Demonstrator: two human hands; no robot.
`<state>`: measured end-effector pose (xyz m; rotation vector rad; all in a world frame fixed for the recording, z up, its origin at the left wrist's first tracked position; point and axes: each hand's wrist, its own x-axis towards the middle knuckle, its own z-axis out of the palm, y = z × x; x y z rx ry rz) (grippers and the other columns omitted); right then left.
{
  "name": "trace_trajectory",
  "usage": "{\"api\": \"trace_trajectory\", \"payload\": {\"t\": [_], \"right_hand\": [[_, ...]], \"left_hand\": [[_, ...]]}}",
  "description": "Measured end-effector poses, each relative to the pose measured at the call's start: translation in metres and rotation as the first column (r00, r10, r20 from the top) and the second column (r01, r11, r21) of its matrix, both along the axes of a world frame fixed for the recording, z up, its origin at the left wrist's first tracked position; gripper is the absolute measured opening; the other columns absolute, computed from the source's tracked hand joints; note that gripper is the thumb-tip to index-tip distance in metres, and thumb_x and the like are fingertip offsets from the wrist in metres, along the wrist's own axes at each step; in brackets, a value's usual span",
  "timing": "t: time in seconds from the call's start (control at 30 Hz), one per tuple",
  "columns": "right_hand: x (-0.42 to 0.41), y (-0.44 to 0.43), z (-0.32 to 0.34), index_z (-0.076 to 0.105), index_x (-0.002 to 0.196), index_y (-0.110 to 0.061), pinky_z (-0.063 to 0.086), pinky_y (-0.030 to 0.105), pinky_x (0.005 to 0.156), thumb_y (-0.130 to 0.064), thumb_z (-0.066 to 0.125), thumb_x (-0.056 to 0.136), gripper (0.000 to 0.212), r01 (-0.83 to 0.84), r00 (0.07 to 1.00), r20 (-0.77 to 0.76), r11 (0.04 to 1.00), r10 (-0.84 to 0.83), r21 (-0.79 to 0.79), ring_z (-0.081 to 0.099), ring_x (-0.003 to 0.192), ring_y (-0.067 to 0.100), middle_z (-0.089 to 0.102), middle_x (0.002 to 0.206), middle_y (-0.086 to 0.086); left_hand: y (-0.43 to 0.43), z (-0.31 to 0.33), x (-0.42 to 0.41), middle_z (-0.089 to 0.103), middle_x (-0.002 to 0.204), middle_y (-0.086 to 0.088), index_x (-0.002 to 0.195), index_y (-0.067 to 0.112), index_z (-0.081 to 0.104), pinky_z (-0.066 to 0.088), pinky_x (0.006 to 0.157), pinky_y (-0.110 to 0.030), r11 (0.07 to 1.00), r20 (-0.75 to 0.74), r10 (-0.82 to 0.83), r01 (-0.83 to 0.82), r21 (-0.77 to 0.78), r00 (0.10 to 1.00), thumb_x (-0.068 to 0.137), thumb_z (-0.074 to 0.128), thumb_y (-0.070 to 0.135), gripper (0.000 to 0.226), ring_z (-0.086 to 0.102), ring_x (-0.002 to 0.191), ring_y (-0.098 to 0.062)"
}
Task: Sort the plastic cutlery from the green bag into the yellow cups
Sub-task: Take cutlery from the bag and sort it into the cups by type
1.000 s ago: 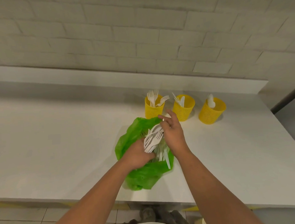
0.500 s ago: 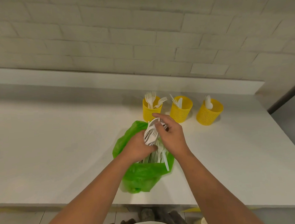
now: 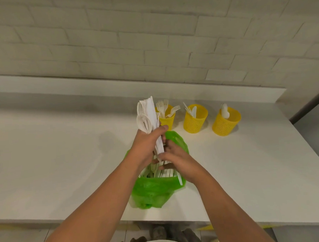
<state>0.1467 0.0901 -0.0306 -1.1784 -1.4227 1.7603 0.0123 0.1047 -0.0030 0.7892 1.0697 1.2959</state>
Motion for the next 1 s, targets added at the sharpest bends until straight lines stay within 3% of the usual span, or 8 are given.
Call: {"api": "trace_trajectory", "payload": {"t": [0.07, 0.2, 0.37, 0.53, 0.7, 0.77, 0.87, 1.0], "right_hand": [[-0.005, -0.003, -0.001, 0.052, 0.13, -0.018, 0.06, 0.038, 0.077, -0.011, 0.069, 0.085, 0.049, -0.045, 0.999, 0.024, 0.998, 0.044, 0.043, 0.073, 0.093, 0.032, 0.071, 0.107, 0.014], [-0.015, -0.001, -0.003, 0.057, 0.112, -0.013, 0.047, 0.032, 0.051, 0.003, 0.067, 0.085, 0.033, 0.062, 0.997, 0.038, 0.995, -0.065, 0.08, 0.057, 0.054, 0.02, 0.063, 0.069, 0.008], [-0.017, -0.001, 0.0, 0.061, 0.099, -0.012, 0.039, 0.027, 0.046, 0.008, 0.05, 0.093, 0.023, 0.15, 0.988, -0.014, 0.989, -0.151, -0.009, 0.048, 0.047, 0.015, 0.05, 0.059, 0.006], [-0.018, 0.003, 0.0, 0.062, 0.097, -0.01, 0.035, 0.026, 0.046, -0.001, 0.054, 0.092, 0.013, 0.193, 0.981, -0.003, 0.981, -0.193, -0.013, 0.043, 0.048, 0.017, 0.046, 0.057, 0.005], [-0.011, 0.006, -0.004, 0.051, 0.078, -0.014, 0.027, 0.028, 0.049, -0.008, 0.072, 0.087, 0.024, 0.187, 0.982, -0.031, 0.982, -0.187, -0.011, 0.034, 0.046, 0.017, 0.038, 0.052, 0.0], [-0.012, 0.004, -0.002, 0.053, 0.078, -0.014, 0.033, 0.028, 0.048, -0.007, 0.074, 0.087, 0.023, 0.173, 0.985, -0.017, 0.985, -0.173, 0.018, 0.039, 0.045, 0.019, 0.042, 0.05, 0.002], [-0.014, 0.005, 0.005, 0.058, 0.086, -0.01, 0.038, 0.029, 0.046, -0.006, 0.073, 0.087, 0.016, 0.187, 0.982, -0.02, 0.982, -0.187, 0.014, 0.042, 0.044, 0.021, 0.045, 0.05, 0.005], [-0.008, 0.009, 0.008, 0.055, 0.089, -0.012, 0.028, 0.025, 0.043, -0.007, 0.072, 0.084, 0.019, 0.224, 0.974, 0.03, 0.975, -0.223, -0.013, 0.033, 0.042, 0.018, 0.041, 0.052, 0.005]], "left_hand": [[0.001, 0.002, 0.003, 0.059, 0.07, -0.003, 0.094, 0.016, 0.065, 0.051, 0.069, -0.038, 1.0, -0.04, 0.017, -0.017, 0.003, 0.999, 0.082, 0.079, 0.017, 0.019, 0.06, 0.069, -0.021], [-0.001, -0.003, 0.004, 0.075, 0.084, 0.002, 0.093, 0.025, 0.071, 0.061, 0.085, -0.05, 0.998, -0.393, -0.048, 0.055, 0.008, 0.918, 0.076, 0.083, 0.034, 0.023, 0.074, 0.087, -0.022], [-0.002, 0.001, 0.003, 0.077, 0.091, 0.002, 0.101, 0.027, 0.07, 0.061, 0.087, -0.049, 0.992, -0.554, -0.125, 0.118, -0.048, 0.823, 0.061, 0.088, 0.049, 0.05, 0.075, 0.089, -0.018], [-0.002, 0.009, -0.004, 0.078, 0.088, -0.002, 0.095, 0.026, 0.072, 0.059, 0.087, -0.057, 0.959, -0.503, -0.261, 0.282, -0.034, 0.824, 0.065, 0.091, 0.044, 0.04, 0.076, 0.088, -0.022], [0.01, 0.04, -0.012, 0.066, 0.131, 0.01, 0.149, 0.042, 0.037, 0.055, 0.099, -0.03, 0.963, -0.388, -0.039, 0.138, 0.23, 0.921, 0.071, 0.089, 0.047, 0.093, 0.066, 0.116, -0.008], [0.01, 0.05, -0.009, 0.063, 0.133, 0.016, 0.15, 0.044, 0.034, 0.054, 0.094, -0.021, 0.932, -0.575, 0.051, 0.169, 0.321, 0.816, 0.087, 0.075, 0.049, 0.076, 0.064, 0.116, -0.002], [0.012, 0.049, -0.004, 0.068, 0.122, 0.008, 0.133, 0.026, 0.064, 0.052, 0.091, -0.028, 0.908, -0.795, 0.155, 0.232, 0.348, 0.586, 0.104, 0.051, 0.044, 0.036, 0.062, 0.106, -0.003], [0.014, 0.038, -0.006, 0.069, 0.123, 0.007, 0.136, 0.03, 0.062, 0.051, 0.093, -0.027, 0.925, -0.781, 0.118, 0.218, 0.311, 0.614, 0.108, 0.039, 0.046, 0.04, 0.064, 0.113, -0.009]]}}
